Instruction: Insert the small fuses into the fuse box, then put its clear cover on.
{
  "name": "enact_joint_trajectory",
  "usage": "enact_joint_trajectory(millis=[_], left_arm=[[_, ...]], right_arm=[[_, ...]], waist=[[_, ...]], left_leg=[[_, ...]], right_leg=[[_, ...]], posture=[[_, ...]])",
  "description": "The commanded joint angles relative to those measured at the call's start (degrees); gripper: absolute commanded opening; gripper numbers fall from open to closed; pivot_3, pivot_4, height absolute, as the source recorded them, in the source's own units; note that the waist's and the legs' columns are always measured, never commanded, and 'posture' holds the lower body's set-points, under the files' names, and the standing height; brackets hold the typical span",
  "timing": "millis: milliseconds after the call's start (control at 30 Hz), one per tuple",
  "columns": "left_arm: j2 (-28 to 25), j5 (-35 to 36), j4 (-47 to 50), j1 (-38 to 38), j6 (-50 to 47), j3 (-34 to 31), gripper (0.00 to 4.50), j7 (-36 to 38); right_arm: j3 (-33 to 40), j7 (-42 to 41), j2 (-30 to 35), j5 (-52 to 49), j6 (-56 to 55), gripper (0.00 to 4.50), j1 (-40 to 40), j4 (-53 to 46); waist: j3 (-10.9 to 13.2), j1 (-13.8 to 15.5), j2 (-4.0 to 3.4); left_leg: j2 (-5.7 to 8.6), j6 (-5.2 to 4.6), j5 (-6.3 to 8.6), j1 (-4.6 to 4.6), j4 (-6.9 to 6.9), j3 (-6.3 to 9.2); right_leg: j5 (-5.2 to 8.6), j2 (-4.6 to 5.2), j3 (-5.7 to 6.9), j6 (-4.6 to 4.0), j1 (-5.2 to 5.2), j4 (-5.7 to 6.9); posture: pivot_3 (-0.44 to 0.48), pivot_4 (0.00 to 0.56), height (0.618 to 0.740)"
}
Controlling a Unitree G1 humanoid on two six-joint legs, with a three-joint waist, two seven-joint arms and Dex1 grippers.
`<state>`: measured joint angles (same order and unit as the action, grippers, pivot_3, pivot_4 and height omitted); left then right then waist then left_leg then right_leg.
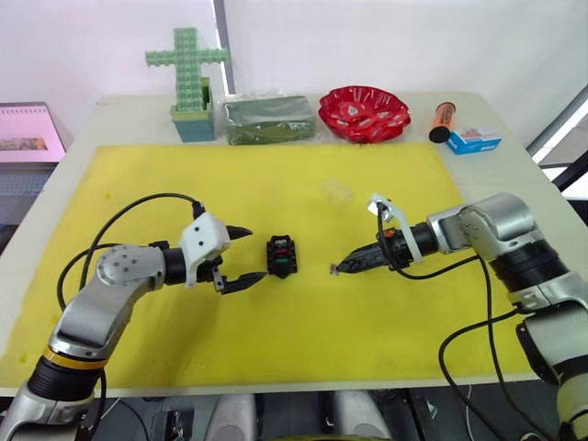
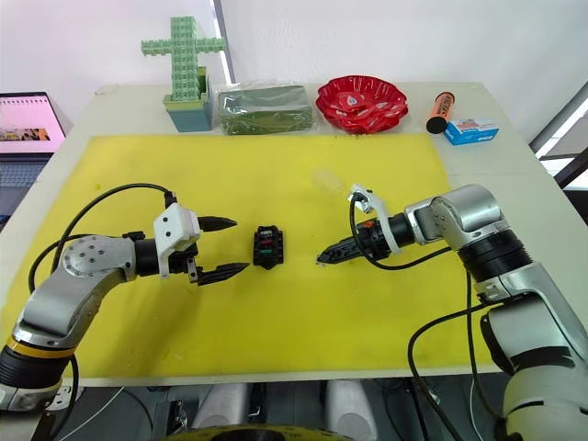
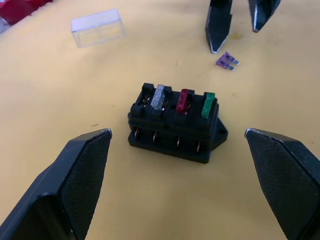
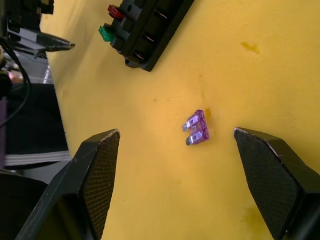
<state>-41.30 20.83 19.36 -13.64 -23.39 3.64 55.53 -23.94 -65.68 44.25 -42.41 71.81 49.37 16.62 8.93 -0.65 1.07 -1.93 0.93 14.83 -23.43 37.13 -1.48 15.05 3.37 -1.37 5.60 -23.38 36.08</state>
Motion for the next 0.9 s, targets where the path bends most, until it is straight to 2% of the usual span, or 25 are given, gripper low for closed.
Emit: enact_joint_trajectory(millis=[33, 733, 767, 833, 900], left_arm=[[-1.0, 1.9, 2.4, -0.4, -0.1, -1.3, 4.5, 1.5], [-1.1, 0.8, 1.7, -0.5, 0.9, -0.8, 4.5, 1.4], [-1.2, 0.8, 1.8, -0.3, 0.9, -0.9, 4.5, 1.3], [-1.2, 0.8, 2.0, -0.1, 0.9, -1.0, 4.5, 1.2], [-1.2, 0.8, 2.0, -0.2, 0.9, -1.0, 4.5, 1.0]], right_arm=[[1.8, -1.9, -0.7, 1.0, 0.8, 3.88, 0.9, -0.5], [3.1, -3.7, -4.2, 6.0, 2.5, 3.88, -1.1, 2.3], [3.0, -3.7, -4.2, 6.3, 2.3, 3.45, -1.1, 2.4], [2.5, -4.1, -4.2, 7.1, 1.8, 2.93, -1.4, 2.1], [2.4, -4.1, -4.4, 7.6, 1.6, 2.93, -1.3, 2.4]], waist=[[0.0, 0.0, 0.0], [0.0, 0.0, 0.0], [0.0, 0.0, 0.0], [0.0, 0.0, 0.0], [0.0, 0.0, 0.0]], left_leg=[[0.0, 0.0, 0.0, 0.0, 0.0, 0.0], [0.03, 0.0, 0.0, 0.01, 0.01, -0.08], [0.03, 0.0, 0.0, 0.01, 0.01, -0.08], [0.03, 0.0, 0.0, 0.01, 0.01, -0.09], [0.03, 0.0, 0.0, 0.01, 0.01, -0.09]], right_leg=[[0.0, 0.0, 0.0, 0.0, 0.0, 0.0], [-0.01, -0.01, 0.03, 0.01, 0.02, 0.02], [-0.01, -0.01, 0.03, 0.01, 0.02, 0.02], [-0.01, -0.02, 0.03, 0.01, 0.03, 0.02], [-0.01, -0.02, 0.03, 0.01, 0.02, 0.02]], posture=[[0.0, 0.15, 0.74], [0.0, 0.15, 0.74], [0.0, 0.15, 0.74], [0.0, 0.15, 0.74], [0.0, 0.15, 0.74]])
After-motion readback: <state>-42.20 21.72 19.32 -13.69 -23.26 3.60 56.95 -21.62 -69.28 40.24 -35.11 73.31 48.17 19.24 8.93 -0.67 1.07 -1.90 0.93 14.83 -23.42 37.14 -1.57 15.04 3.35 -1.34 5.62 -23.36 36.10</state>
